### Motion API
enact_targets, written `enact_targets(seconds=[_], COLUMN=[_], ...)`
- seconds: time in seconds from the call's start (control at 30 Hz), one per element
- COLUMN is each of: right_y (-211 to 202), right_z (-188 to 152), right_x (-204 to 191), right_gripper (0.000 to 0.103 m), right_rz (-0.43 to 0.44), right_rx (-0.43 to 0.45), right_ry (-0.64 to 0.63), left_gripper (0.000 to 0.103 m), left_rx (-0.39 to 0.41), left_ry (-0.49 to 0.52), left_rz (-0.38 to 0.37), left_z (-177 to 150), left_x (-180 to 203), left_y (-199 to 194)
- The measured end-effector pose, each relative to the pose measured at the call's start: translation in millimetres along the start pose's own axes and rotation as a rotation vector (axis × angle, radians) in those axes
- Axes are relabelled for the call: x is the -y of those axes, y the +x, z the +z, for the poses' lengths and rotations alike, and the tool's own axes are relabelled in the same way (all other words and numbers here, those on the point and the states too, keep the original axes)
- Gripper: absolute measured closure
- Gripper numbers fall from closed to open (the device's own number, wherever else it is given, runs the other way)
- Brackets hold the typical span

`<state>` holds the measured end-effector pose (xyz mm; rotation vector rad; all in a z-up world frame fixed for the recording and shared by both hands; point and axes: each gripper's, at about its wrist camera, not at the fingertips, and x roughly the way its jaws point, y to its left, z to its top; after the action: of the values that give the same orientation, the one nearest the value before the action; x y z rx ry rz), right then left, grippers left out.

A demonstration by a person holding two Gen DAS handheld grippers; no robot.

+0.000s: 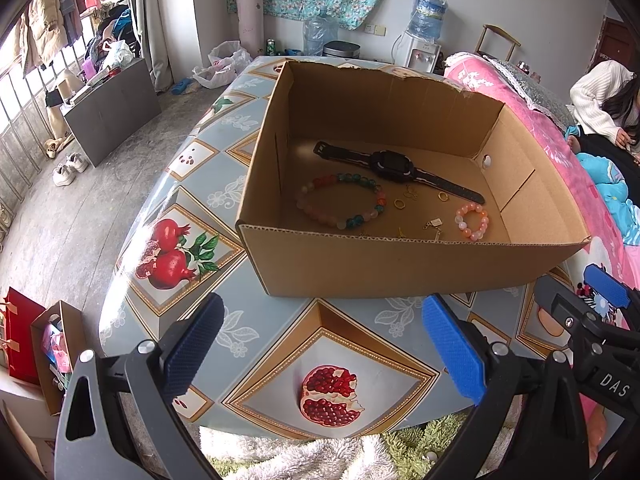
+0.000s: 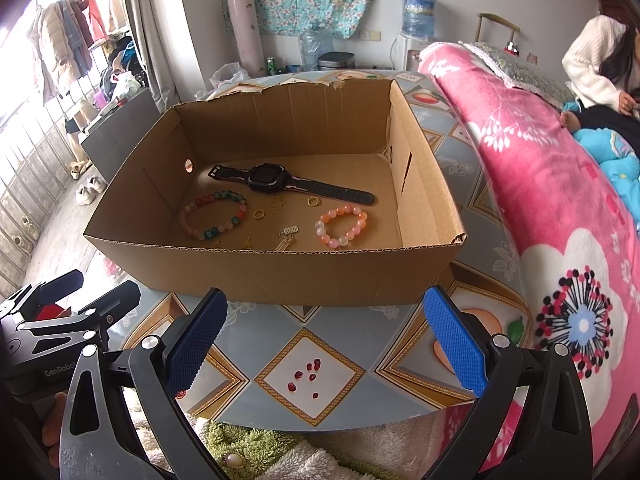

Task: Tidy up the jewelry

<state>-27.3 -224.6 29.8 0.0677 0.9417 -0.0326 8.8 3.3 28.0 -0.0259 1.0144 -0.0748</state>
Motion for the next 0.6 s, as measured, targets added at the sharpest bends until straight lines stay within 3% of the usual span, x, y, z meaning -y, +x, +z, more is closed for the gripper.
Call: enact_targets(seconds=[0.6], right_y=[0.1], right_z=[-0.8], right_x=[0.1], right_gripper=[0.008], right_rz=[-0.003], right_rx=[0.001], right_ry=[0.004], left_gripper=[0.005], left_rx=[-0.002], left_ry=[-0.002], left_rz=[-0.001], left_z=[0.0], left_x=[0.5], left_y=[1.0])
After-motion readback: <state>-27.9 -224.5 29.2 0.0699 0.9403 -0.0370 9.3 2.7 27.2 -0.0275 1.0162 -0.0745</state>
